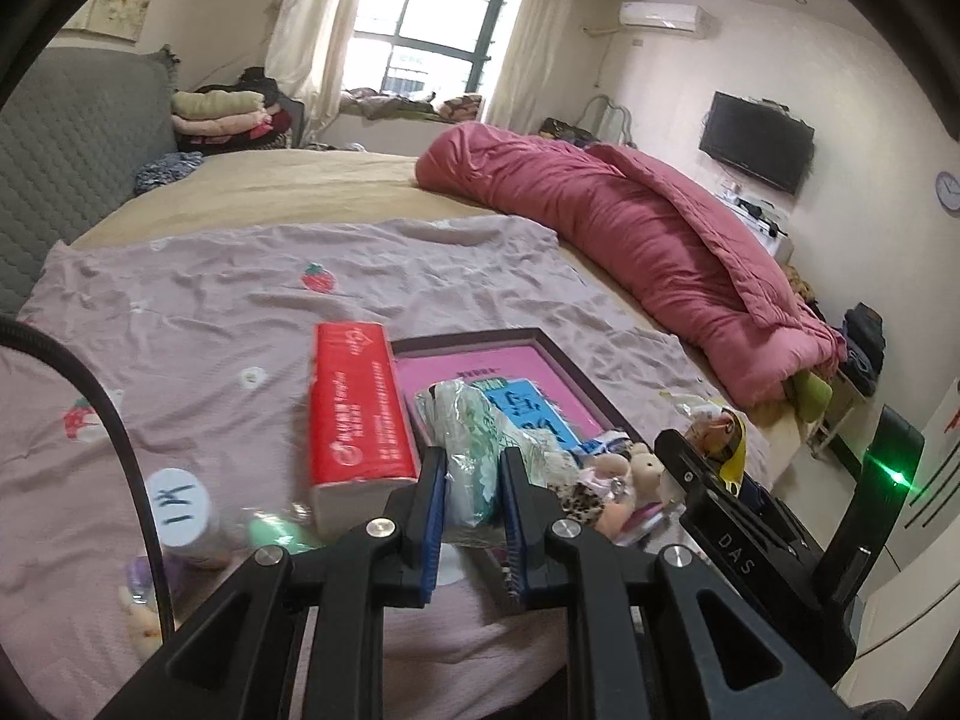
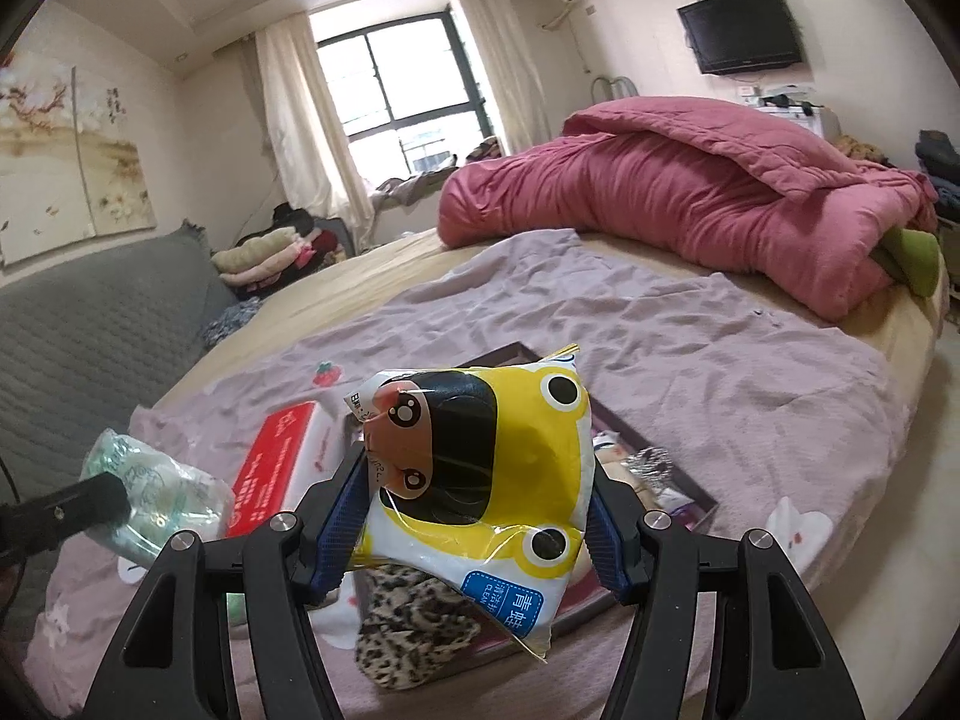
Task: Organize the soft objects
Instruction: 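Carry the tissue pack and snack bag over the pink tray with both tools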
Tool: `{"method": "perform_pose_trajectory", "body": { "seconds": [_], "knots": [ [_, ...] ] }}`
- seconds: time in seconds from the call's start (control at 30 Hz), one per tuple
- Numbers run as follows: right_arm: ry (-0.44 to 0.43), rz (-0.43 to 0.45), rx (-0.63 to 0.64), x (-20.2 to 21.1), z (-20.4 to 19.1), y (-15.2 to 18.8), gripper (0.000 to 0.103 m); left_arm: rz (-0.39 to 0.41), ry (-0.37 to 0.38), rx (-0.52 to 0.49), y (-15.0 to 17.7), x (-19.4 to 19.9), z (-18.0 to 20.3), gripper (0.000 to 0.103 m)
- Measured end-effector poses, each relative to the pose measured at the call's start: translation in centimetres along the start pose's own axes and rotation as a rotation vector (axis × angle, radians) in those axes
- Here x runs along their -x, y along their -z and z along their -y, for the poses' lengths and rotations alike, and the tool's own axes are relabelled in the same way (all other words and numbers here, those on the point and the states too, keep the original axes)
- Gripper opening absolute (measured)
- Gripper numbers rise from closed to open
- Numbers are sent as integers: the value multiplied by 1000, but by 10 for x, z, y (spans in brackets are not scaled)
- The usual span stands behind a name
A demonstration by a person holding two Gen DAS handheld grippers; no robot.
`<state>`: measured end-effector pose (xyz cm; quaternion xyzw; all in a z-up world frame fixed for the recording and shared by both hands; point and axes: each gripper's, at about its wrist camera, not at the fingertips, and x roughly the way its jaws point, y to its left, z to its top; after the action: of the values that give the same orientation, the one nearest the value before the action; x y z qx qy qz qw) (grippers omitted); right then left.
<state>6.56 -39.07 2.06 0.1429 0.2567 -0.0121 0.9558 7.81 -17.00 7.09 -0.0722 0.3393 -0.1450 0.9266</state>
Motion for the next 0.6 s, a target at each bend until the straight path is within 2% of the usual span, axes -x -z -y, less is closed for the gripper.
{"method": "perform_pose_trajectory", "body": {
  "seconds": [0.33,0.6],
  "knots": [
    [29,-7,-52,-7,25,0,65,-85,53,-31,17,-55,32,18],
    [27,-46,-53,-22,31,4,66,-160,-3,-44,36,-114,38,18]
  ]
}}
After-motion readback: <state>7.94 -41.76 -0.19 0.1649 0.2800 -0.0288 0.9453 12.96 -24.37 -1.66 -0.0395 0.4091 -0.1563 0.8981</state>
